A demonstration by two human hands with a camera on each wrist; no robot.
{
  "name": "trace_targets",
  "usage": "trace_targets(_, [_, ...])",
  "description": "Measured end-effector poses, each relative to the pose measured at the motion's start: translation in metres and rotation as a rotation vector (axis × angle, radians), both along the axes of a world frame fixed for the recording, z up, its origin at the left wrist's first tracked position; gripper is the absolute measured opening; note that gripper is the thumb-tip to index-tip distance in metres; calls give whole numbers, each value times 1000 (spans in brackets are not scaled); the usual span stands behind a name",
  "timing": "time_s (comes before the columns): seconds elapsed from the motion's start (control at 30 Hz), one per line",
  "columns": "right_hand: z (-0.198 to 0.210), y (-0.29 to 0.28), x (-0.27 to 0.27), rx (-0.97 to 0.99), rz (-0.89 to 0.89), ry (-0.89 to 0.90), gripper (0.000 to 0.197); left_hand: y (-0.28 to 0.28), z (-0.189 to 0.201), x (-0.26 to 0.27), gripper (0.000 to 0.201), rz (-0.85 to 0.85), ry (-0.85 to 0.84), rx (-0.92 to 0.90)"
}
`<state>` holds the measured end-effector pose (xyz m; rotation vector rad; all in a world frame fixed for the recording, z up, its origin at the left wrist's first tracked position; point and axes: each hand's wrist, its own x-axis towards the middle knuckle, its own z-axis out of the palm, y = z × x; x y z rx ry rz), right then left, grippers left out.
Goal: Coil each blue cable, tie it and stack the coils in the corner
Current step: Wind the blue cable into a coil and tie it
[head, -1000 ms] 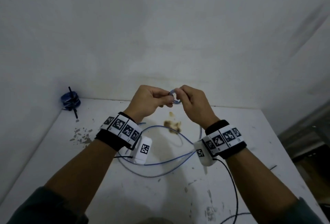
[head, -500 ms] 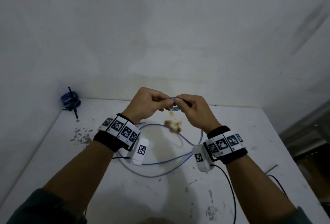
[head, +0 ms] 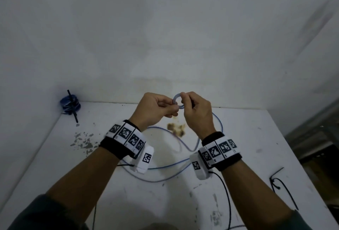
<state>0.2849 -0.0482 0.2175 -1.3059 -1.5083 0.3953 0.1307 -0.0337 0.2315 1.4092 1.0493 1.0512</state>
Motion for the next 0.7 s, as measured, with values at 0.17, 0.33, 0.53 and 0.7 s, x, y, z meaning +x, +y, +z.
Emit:
trace_targets(0.17, [4,-8,-11,-45,31,209,23,-1,0,4,11,141,-108,-31])
trace_targets(0.33, [-3,-16,-12,-123,66,378,18,-3,-4,-1,15,122,-206,-167])
trace_targets(0.53, [3,-6,8,-140,162,31,21,3,0,-14,16,-68,68,-90])
trace_targets(0.7, [20,1,19,-161,271,-127,20,10,11,-17,16,-122,149,87])
